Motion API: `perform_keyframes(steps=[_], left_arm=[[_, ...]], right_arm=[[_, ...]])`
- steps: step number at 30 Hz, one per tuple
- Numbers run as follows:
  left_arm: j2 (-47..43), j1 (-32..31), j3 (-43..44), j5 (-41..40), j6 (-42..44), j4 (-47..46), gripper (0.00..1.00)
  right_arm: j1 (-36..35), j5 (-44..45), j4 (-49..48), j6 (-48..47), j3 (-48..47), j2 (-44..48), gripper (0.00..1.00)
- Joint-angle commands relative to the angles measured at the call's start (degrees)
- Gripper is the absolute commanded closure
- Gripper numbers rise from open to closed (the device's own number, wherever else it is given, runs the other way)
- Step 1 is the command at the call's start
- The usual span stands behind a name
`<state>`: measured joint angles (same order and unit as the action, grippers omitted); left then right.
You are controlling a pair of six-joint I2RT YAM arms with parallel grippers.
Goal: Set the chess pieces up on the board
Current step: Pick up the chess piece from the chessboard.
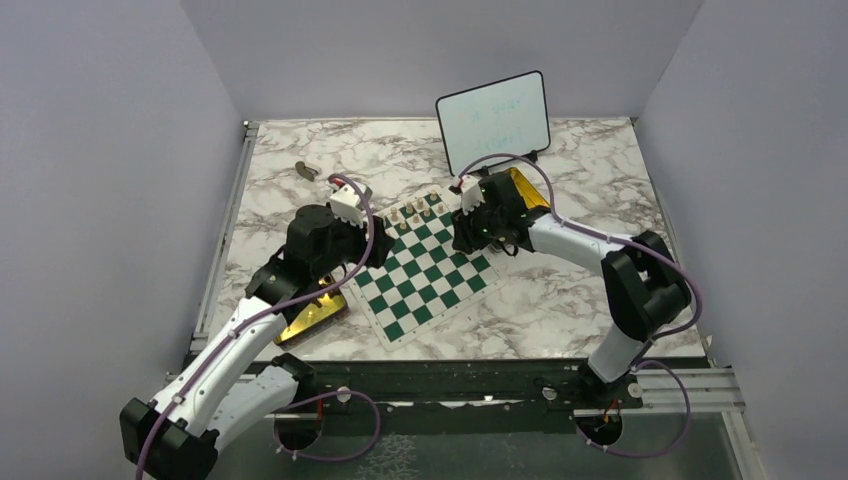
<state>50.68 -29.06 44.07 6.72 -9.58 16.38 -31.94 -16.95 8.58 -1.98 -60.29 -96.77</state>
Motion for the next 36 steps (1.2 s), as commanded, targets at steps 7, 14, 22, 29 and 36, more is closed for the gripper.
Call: perform_keyframes(steps=[7,14,22,29,36], left_arm=[[-4.86,0.01,-0.9,-4.51,1.85,-0.92,0.3],[-5.41,0.05,-1.1,-4.79,1.76,-1.09,0.3],[-5.54,0.05,-1.18,-4.79,1.67,-1.16,0.3],[-5.72,0.05,-1.36,-4.82,1.59,-1.43,0.3],[-6.19,0.05,-1.54,-5.23,1.64,-1.53,0.3]], right_arm=[[-1.54,5.14,3.12,-10.23,-5.31,-6.48,0.63],[-2.69,5.22,4.17,-12.38,-5.69,-7.36,0.65],[-3.38,6.15,5.46,-13.3,-6.88,-9.09,0.65],[-3.73,6.4,5.23,-14.04,-7.08,-9.88,0.68],[-4.32,7.23,5.96,-14.59,-8.38,-11.18,0.69]])
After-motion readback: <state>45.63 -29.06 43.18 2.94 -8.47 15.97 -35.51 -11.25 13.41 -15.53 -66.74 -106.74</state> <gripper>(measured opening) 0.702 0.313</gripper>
